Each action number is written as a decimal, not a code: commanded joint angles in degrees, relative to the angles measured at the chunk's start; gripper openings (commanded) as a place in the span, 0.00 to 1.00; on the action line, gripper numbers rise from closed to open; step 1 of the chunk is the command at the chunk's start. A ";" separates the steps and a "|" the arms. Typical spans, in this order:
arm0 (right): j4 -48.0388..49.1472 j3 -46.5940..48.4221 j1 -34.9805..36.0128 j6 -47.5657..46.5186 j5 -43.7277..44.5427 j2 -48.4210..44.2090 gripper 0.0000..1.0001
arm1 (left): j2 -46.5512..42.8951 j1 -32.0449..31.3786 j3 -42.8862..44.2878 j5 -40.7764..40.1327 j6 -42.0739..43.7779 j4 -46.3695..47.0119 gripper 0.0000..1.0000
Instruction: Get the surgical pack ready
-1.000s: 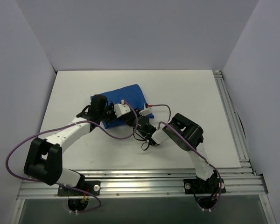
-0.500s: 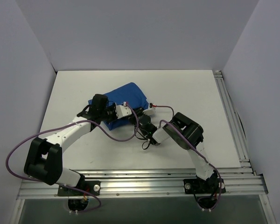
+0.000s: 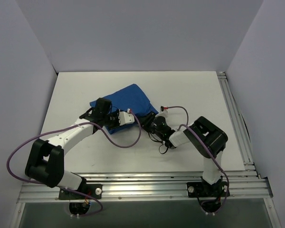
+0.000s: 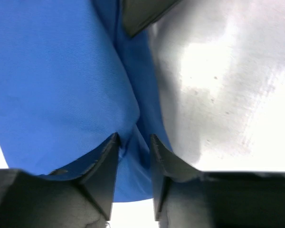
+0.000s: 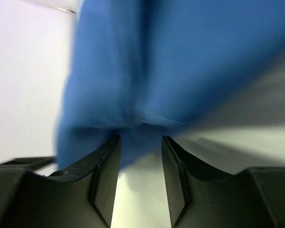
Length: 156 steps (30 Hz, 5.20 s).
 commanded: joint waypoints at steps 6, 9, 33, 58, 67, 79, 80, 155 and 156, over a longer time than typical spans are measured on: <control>-17.75 -3.65 -2.71 -9.95 -10.29 -11.07 0.38 | -1.19 -0.54 9.17 9.94 1.20 -18.86 0.57; -26.80 -1.89 -2.71 -16.71 -6.60 -17.91 0.38 | -2.16 -0.45 13.04 13.11 0.41 -24.23 0.58; -28.75 15.88 -7.19 -39.07 -11.96 -2.31 0.00 | 9.00 -2.03 7.37 -0.75 -19.64 1.14 0.30; -45.63 12.71 -10.27 -38.82 -9.84 -18.13 0.38 | 5.12 -9.76 9.20 -13.22 -11.99 -2.11 0.81; -35.97 11.74 -10.01 -36.17 -13.71 -12.59 0.41 | 8.74 -10.21 5.95 -19.48 -10.23 4.83 0.63; -28.40 9.46 -10.88 -32.75 -15.47 -8.37 0.00 | 6.63 -10.12 1.72 -19.48 -8.04 5.19 0.02; -28.23 8.75 -11.32 -32.66 -14.95 -9.68 0.00 | 6.37 -9.86 1.46 -20.53 -7.51 5.10 0.02; -62.50 47.05 -17.57 -57.53 -21.61 5.68 0.67 | 2.84 29.67 18.34 -2.34 -31.33 -12.22 0.59; -63.20 47.94 -17.74 -57.79 -24.14 7.00 0.66 | 3.89 30.56 18.16 -2.95 -31.33 -12.48 0.59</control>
